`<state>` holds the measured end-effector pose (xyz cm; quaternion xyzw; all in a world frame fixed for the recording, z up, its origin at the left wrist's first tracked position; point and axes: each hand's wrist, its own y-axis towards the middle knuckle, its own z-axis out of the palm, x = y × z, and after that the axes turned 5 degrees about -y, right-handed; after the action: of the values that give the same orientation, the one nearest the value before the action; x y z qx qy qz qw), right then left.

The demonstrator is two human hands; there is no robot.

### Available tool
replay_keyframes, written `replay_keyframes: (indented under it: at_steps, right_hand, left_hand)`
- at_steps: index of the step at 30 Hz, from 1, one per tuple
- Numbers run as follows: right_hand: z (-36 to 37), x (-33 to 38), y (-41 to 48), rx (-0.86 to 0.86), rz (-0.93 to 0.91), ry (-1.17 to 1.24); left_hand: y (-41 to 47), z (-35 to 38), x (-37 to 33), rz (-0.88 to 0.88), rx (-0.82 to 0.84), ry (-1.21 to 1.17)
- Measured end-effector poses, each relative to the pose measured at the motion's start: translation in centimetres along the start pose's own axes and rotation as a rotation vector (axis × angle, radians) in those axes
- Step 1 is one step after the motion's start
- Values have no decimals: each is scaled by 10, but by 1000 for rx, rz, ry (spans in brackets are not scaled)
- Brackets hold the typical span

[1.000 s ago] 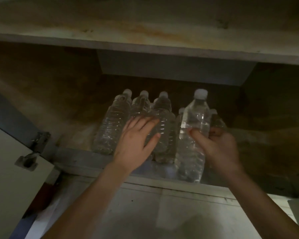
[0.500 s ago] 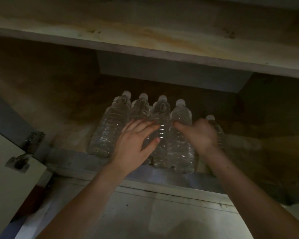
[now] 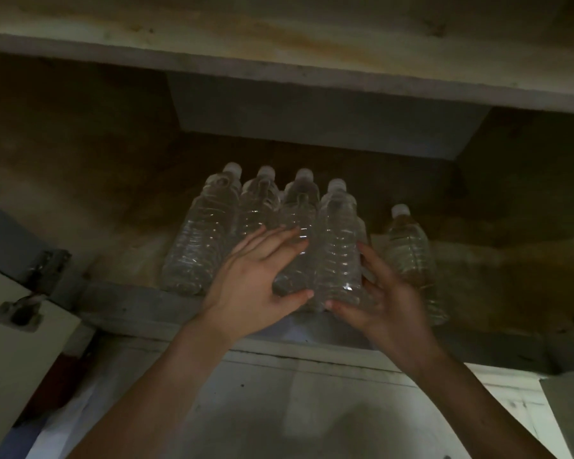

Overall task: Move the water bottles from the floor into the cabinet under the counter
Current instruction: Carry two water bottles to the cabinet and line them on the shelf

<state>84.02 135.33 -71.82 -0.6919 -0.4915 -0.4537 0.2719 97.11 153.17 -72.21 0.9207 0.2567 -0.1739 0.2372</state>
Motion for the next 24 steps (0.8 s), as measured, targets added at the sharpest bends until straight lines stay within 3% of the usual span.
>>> replay_keyframes:
  at_steps: [8,13,17,22,24]
  right_hand:
    - [-2,-11,14,-19,-82,17]
    - [-2,-11,19,-12,-46,27]
    - [-24,-9,12,36,1,-101]
    - [-65,-31,4,-268,166,-228]
    - [-70,-43,4,-308,237,-307]
  left_hand:
    - [3,2,-2,-24,-61,-11]
    - [4,0,-3,-29,-39,-9]
    - [4,1,-9,-23,-59,-2]
    - [11,8,-24,33,-88,-2]
    - [16,13,-30,40,-58,-9]
